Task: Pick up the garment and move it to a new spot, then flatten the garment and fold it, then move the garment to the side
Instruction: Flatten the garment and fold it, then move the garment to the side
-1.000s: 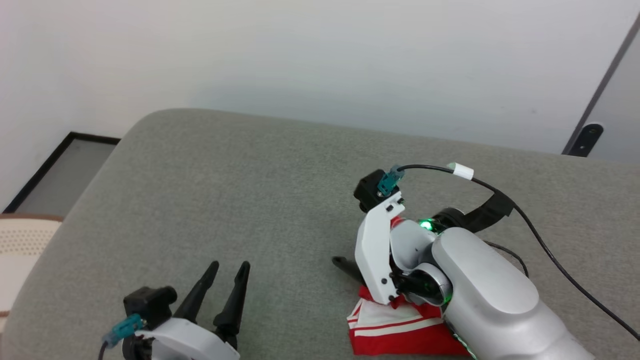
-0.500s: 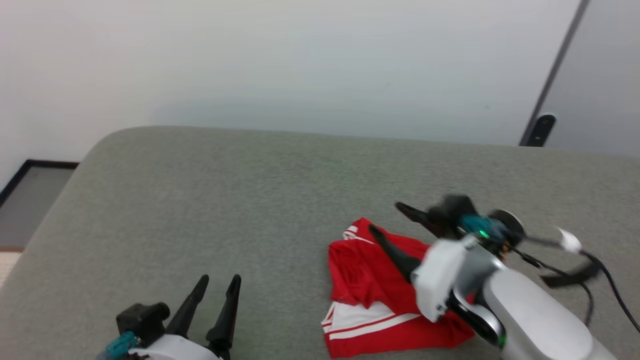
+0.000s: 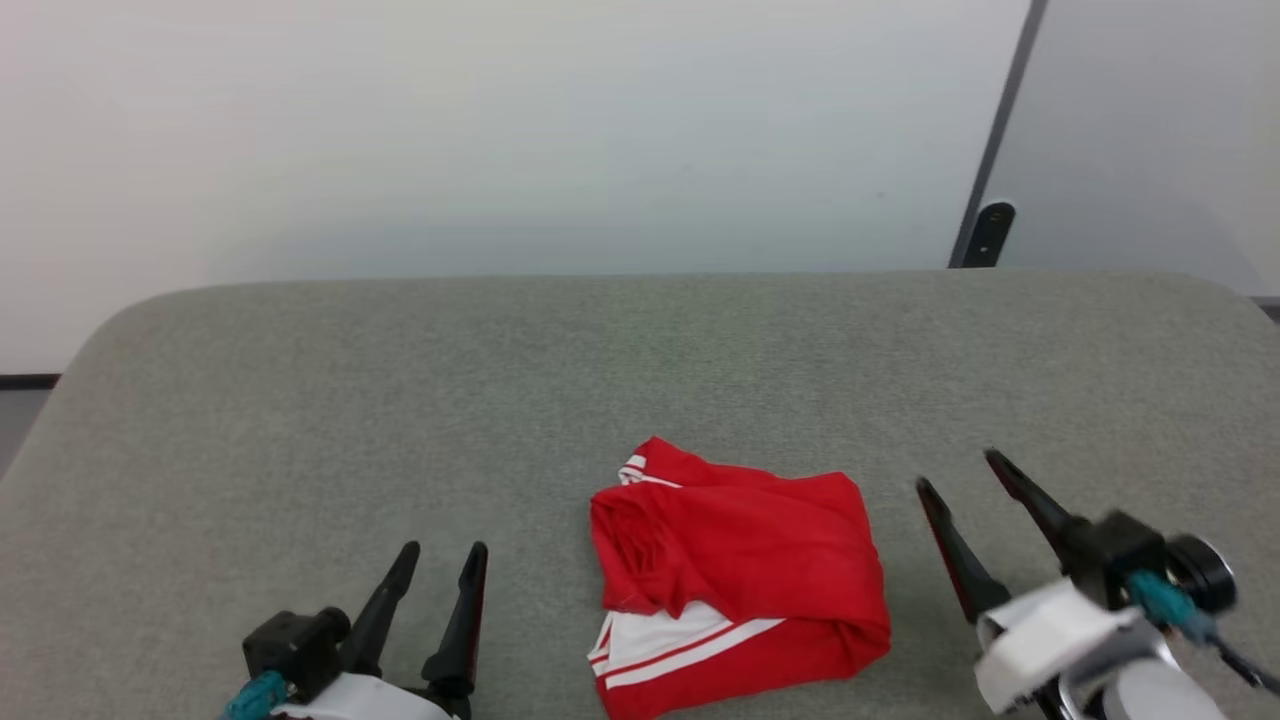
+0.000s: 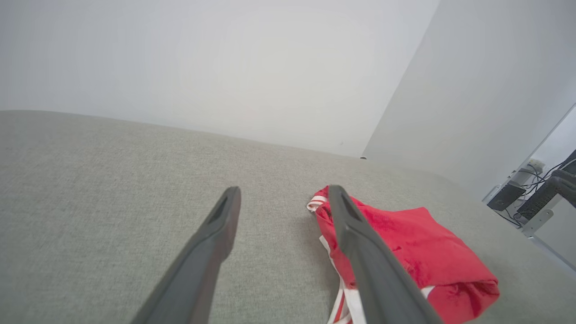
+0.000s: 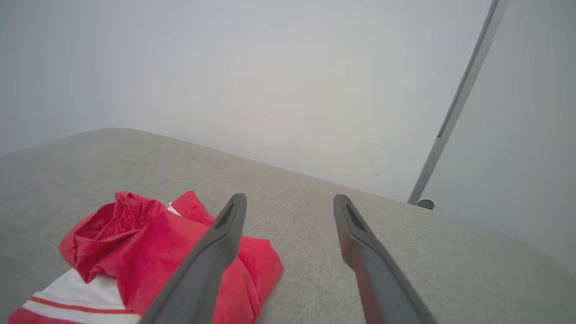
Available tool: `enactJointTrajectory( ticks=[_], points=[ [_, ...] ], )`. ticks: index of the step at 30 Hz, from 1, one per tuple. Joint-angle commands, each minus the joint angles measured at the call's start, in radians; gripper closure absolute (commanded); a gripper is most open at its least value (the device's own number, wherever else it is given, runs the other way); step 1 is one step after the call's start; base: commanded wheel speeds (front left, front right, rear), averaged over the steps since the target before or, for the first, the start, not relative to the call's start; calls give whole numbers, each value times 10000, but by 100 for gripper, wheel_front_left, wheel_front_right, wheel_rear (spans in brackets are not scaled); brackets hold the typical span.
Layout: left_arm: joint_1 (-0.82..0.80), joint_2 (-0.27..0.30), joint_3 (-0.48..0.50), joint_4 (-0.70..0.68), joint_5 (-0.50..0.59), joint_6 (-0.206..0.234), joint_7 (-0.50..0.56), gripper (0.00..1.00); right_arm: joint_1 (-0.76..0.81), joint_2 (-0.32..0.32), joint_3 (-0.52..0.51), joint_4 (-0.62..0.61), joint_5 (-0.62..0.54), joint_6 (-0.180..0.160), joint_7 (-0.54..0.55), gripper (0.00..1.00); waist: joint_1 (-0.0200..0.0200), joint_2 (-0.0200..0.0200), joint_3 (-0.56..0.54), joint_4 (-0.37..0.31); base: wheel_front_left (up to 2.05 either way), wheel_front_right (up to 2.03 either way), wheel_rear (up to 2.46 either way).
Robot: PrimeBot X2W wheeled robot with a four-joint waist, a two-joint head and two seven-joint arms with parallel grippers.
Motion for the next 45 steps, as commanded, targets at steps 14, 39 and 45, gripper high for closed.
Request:
enactJointTrajectory(
  ticks=[14, 39, 45],
  points=[
    [306, -302, 725, -694, 927, -24, -3, 0, 2761, 872, -3287, -2413, -1035, -15, -68, 0, 0, 0, 74, -361, 0, 0, 0],
    [60, -439, 737, -657, 1428, -24, -3, 0, 3286, 1116, -3740, -2822, -1091, -15, -71, 0, 0, 0, 105, 143, 0, 0, 0],
    [24, -373, 1054, -597, 1370, -24, -3, 0, 3255, 1149, -3394, -2708, -1123, -15, -71, 0, 0, 0, -30, 829, 0, 0, 0]
  ],
)
